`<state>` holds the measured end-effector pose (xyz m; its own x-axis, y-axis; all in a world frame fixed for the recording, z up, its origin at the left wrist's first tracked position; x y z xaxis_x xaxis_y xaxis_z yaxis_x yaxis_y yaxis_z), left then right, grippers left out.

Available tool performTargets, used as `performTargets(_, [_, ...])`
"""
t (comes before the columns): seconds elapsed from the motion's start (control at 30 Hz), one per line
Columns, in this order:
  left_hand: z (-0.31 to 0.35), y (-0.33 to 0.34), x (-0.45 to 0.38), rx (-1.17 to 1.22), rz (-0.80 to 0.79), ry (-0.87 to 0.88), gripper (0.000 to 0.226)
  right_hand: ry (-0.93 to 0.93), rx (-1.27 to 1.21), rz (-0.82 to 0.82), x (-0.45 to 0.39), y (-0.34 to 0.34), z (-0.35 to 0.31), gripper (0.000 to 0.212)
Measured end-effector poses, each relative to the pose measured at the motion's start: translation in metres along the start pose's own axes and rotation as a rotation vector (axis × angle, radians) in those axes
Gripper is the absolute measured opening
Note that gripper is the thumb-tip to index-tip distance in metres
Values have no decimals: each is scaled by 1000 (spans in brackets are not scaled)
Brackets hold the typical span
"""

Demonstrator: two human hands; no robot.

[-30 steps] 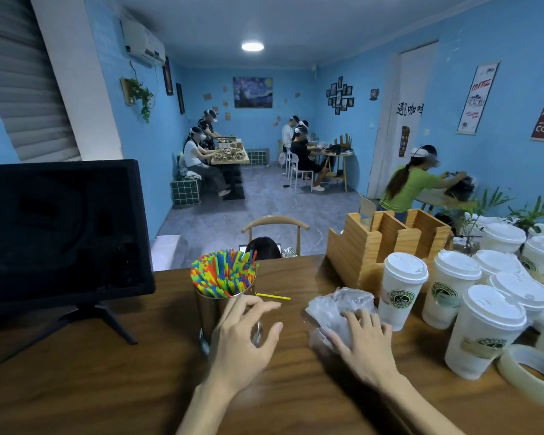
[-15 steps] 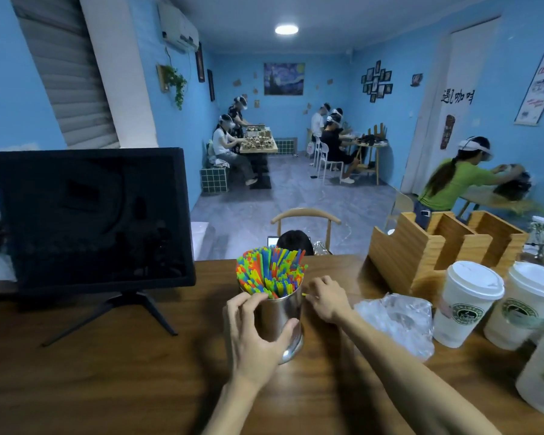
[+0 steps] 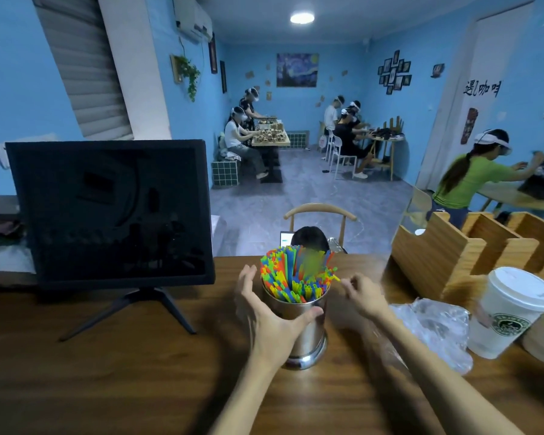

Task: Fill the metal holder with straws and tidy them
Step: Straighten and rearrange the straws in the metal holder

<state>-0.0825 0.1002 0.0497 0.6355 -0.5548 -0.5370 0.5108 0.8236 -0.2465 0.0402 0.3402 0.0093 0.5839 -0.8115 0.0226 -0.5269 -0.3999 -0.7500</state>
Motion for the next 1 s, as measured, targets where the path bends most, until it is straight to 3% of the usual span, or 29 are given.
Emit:
performTargets(0.13, [7,1,-7,124,-143,-97,140,-170,-490,-63,35,-60,-49,20])
performTargets(0.23, [15,2,-10,180,-201,-144,144,-262,-585,-95,54,-110,-79,15])
performTargets(0.37, [15,-1,-17,159,-249,-176,143,-332,-482,-109,74,-164,-115,19])
performTargets(0.53, [17,-7,-15,139,-317,-170,142,-401,-90,-284,78,-181,-159,19])
performTargets(0.73, [22,-17,-7,162,-421,-151,146,-510,224,-460,53,-114,-198,26])
performTargets(0.87, [25,-30,-5,188,-507,-157,145,-510,289,-565,60,-70,-197,30])
performTargets(0.93, [25,-37,-5,192,-540,-158,146,-587,179,-493,70,-64,-192,28])
performTargets(1.0, [25,-41,-4,198,-548,-142,147,-667,-38,-276,80,-65,-183,23])
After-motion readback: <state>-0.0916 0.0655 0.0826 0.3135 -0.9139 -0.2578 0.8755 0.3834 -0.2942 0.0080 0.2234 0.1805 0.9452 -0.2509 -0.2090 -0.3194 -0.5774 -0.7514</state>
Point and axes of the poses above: each hand's wrist, its own x-axis away from the middle knuckle, its own y-axis out of the palm, z = x × y, the point moved 2 cm from there along -x, towards the middle knuckle, and after that the axes turned 9 degrees about -z, right-handed, at the moved point
